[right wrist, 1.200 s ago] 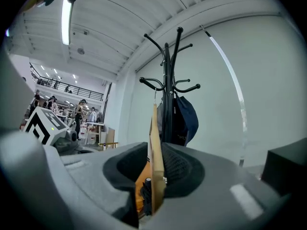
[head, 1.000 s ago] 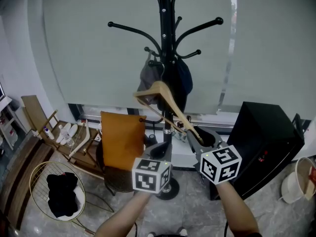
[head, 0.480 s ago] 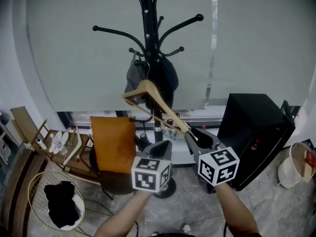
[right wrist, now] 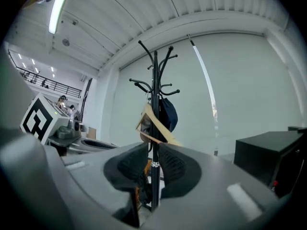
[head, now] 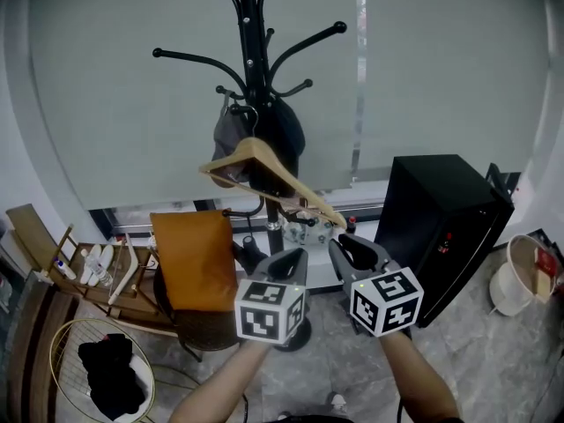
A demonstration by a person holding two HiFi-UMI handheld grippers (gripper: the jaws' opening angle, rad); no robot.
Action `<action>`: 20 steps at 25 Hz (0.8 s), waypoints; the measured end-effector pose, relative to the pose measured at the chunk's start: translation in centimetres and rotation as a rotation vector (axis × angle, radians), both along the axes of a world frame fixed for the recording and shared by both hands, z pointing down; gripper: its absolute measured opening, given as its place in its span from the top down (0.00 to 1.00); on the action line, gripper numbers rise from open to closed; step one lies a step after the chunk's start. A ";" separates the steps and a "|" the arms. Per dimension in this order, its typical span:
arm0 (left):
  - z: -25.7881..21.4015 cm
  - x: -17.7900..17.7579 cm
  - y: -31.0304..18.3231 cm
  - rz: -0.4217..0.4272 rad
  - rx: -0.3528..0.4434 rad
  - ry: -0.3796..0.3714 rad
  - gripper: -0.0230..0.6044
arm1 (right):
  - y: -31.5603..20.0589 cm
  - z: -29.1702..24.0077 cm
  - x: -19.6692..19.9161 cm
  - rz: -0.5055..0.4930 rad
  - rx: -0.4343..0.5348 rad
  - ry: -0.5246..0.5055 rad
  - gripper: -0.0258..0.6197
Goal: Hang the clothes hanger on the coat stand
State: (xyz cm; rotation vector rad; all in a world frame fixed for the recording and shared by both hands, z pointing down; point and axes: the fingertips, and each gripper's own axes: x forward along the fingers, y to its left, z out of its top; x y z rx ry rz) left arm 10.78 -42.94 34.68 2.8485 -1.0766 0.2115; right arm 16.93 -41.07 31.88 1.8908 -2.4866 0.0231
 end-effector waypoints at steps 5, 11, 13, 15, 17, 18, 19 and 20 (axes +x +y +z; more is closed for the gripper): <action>0.3 -0.9 0.8 0.017 -0.001 -0.001 0.96 | 1.0 0.9 -1.3 0.013 -0.018 0.013 0.91; 0.8 -2.5 1.2 0.026 -0.002 -0.006 0.96 | 1.5 1.9 -3.2 0.014 -0.036 0.023 0.96; 0.9 -3.0 1.2 0.025 -0.001 -0.006 0.96 | 1.5 2.0 -3.8 0.013 -0.038 0.023 0.96; 1.0 -3.6 1.1 0.022 -0.001 -0.007 0.96 | 1.4 2.1 -4.3 0.012 -0.039 0.024 0.96; 1.1 -4.2 1.0 0.018 -0.003 -0.007 0.96 | 1.3 2.2 -4.8 0.009 -0.041 0.024 0.96; 1.1 -4.4 0.9 0.015 -0.004 -0.006 0.96 | 1.3 2.3 -5.0 0.007 -0.042 0.023 0.96; 1.2 -4.7 0.9 0.013 -0.005 -0.006 0.96 | 1.2 2.3 -5.2 0.004 -0.043 0.023 0.96; 1.2 -4.9 0.8 0.010 -0.006 -0.005 0.96 | 1.1 2.4 -5.4 0.001 -0.044 0.023 0.96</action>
